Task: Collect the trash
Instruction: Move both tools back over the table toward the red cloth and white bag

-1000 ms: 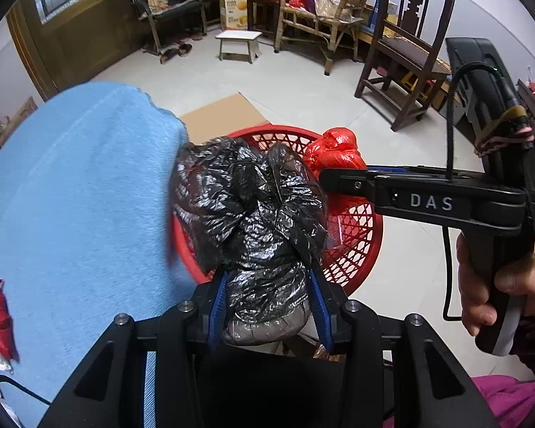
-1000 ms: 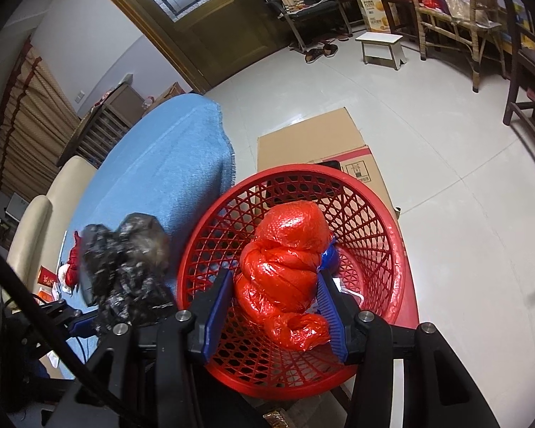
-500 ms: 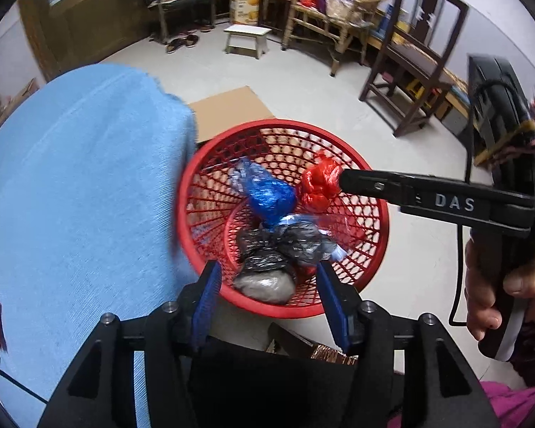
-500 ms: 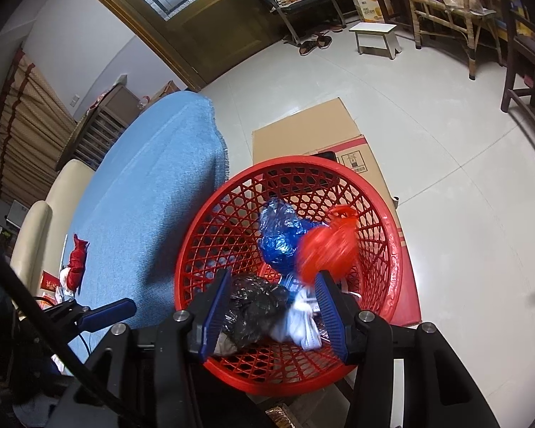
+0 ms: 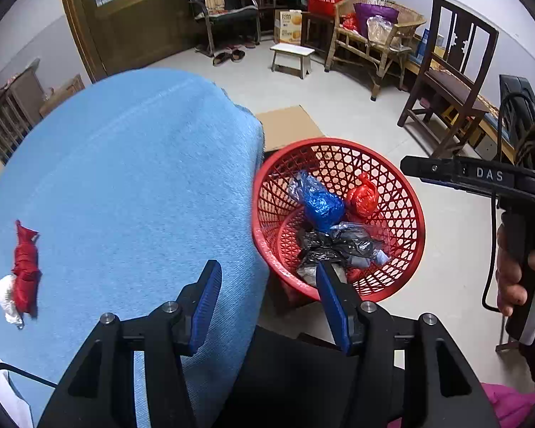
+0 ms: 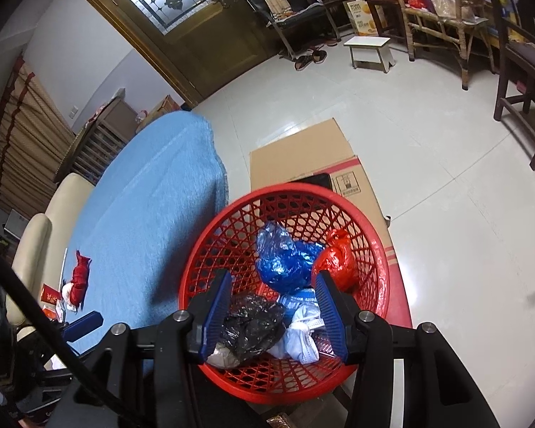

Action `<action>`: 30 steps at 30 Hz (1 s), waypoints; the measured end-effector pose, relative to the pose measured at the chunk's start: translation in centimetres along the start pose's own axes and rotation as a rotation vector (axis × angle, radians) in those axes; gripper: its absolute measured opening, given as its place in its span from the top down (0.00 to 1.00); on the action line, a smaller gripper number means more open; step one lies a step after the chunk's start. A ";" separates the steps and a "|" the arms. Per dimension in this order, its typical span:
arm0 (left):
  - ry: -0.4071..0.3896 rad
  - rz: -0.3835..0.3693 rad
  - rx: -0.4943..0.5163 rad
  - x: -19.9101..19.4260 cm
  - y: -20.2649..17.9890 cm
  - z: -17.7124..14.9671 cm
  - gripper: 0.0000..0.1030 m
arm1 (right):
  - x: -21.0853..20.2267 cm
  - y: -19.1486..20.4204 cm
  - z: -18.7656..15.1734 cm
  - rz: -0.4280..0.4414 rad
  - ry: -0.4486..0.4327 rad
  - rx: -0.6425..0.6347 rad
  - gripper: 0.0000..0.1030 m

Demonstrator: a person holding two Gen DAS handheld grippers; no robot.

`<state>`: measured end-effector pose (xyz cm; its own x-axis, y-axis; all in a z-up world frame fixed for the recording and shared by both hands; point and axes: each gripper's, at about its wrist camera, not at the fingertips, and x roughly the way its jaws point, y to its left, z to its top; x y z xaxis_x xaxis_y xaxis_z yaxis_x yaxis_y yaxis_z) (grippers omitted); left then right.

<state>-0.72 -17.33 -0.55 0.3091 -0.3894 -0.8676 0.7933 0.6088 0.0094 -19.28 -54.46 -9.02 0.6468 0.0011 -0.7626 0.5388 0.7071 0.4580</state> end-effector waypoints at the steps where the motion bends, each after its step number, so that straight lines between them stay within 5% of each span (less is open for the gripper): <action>1: -0.010 0.013 -0.001 -0.3 0.0 -0.1 0.46 | -0.1 0.3 0.1 0.002 -0.004 -0.002 0.49; 14: -0.084 0.136 -0.125 -3.3 3.5 -2.4 0.45 | 1.2 7.2 -1.5 0.038 0.031 -0.123 0.49; 30: -0.136 0.168 -0.250 -5.1 6.2 -5.6 0.45 | 2.1 15.3 -4.2 0.056 0.060 -0.282 0.49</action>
<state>-0.29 -7.70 1.13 0.5057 -0.3475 -0.7896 0.5769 0.8167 0.0101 -11.91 -40.66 -5.56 0.6334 0.0816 -0.7695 0.3265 0.8734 0.3614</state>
